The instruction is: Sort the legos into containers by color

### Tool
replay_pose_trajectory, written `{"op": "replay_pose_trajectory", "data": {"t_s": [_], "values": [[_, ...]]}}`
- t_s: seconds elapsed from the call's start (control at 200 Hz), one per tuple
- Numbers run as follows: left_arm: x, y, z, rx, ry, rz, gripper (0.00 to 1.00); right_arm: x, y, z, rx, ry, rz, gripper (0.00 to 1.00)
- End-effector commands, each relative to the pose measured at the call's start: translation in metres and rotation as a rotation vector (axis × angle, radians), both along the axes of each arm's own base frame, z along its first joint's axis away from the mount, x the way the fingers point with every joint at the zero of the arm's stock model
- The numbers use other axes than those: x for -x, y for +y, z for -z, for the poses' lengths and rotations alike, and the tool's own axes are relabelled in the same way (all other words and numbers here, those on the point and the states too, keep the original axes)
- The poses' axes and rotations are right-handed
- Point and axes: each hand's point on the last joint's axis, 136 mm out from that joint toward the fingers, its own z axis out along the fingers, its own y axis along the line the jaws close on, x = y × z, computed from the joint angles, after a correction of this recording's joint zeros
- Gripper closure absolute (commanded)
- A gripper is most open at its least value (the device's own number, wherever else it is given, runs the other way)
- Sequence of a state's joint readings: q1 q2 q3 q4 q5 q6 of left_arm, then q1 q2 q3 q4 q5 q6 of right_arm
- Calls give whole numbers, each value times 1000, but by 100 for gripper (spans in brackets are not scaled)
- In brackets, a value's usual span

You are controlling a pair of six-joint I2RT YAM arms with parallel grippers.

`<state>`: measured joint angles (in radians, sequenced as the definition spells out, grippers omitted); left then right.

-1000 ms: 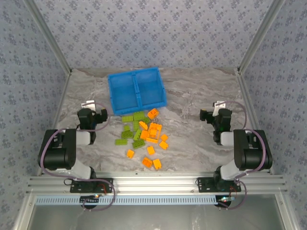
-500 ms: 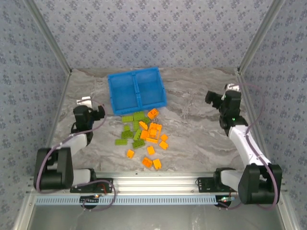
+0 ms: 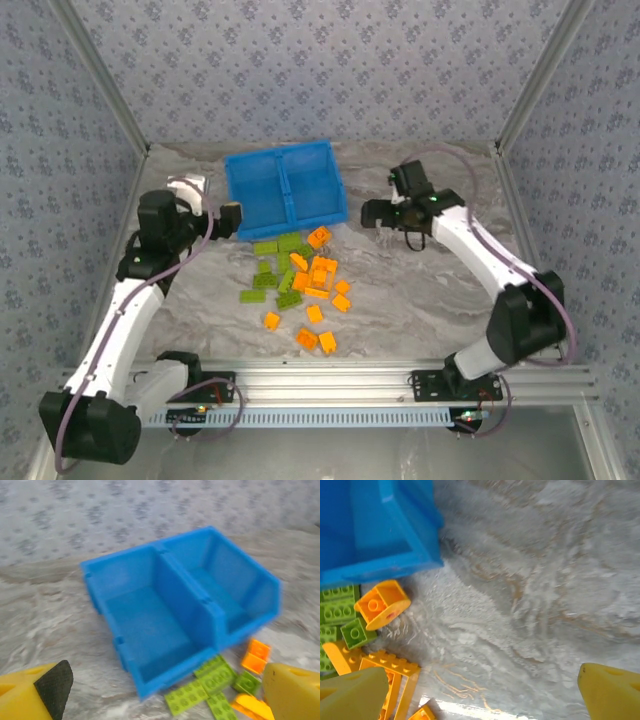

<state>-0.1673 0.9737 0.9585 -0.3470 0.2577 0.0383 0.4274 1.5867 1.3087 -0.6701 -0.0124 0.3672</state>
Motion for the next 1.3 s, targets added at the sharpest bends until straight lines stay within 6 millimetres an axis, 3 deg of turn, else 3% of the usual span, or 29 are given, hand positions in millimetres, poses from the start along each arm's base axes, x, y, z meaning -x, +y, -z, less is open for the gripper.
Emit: {"op": "replay_pose_trajectory", "data": {"t_s": [0.0,0.115,0.235,0.47,0.824,1.049,1.294], "values": [[48,-37,-1,-98,91,308,1,0,22,16,27,84,-43,0],[65,-53,3,-189,11,442,1,-12,64,34,-30,80,-93,0],[63,-56,16,-204,-53,447,1,-20,101,50,-154,105,-63,0],[61,-58,20,-150,-92,408,1,-21,139,76,-233,68,22,0],[62,-59,22,-145,-107,414,1,-31,153,111,-149,55,82,4],[68,-70,23,-128,-106,455,1,-29,144,127,-101,69,121,7],[70,-73,26,-127,-96,471,1,-22,133,132,-75,79,154,33]]}}
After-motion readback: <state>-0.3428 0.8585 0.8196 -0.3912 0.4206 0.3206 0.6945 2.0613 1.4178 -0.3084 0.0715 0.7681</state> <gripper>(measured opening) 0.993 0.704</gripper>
